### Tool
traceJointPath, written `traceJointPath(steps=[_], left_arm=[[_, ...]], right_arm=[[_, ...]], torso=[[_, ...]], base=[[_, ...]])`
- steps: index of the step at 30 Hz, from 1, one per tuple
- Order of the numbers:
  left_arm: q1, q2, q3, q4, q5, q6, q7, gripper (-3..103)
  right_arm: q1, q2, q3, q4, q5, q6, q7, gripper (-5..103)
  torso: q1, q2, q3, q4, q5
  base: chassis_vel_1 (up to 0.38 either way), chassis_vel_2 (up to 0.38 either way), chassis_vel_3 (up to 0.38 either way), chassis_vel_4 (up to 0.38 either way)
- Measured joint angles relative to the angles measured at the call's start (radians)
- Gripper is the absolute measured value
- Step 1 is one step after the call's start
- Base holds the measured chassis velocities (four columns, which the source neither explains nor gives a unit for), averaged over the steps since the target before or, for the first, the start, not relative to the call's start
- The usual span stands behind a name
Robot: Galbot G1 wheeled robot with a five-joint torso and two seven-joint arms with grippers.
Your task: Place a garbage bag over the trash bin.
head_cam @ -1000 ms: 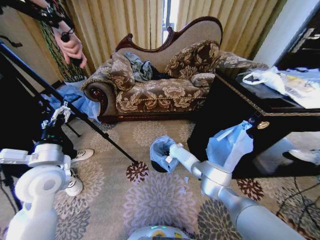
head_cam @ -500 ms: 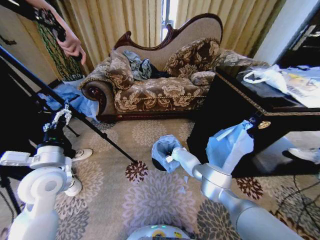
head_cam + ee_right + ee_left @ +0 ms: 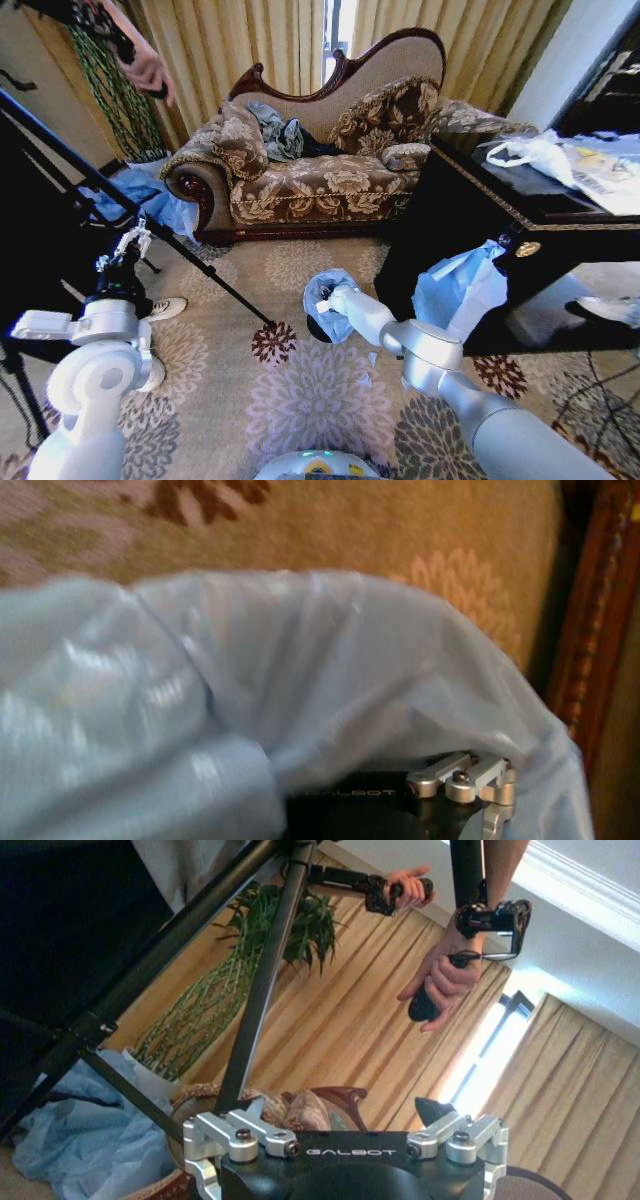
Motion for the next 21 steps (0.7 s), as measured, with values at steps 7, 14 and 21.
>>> traceJointPath(steps=[7,14,21], left_arm=[[0.017,-0.001,0.001,-0.004,0.004,-0.011,0.002,100],[0.012,0.010,-0.002,0.017,-0.002,-0.019,0.001,99],[-0.006,0.011,0.015,0.037,-0.018,-0.021,0.000,99]], right_arm=[[0.029,0.000,-0.003,-0.011,-0.054,0.012,-0.026,100],[0.038,0.000,-0.024,0.018,-0.071,0.030,-0.059,100],[0.058,0.001,-0.051,0.055,-0.232,0.173,-0.072,100]], torso=[[0.000,0.000,0.000,0.0002,0.0001],[0.000,0.000,0.000,0.0001,0.0000],[0.000,0.000,0.000,0.0002,0.0000]], base=[[0.000,0.000,0.000,0.000],[0.000,0.000,0.000,0.000],[0.000,0.000,0.000,0.000]])
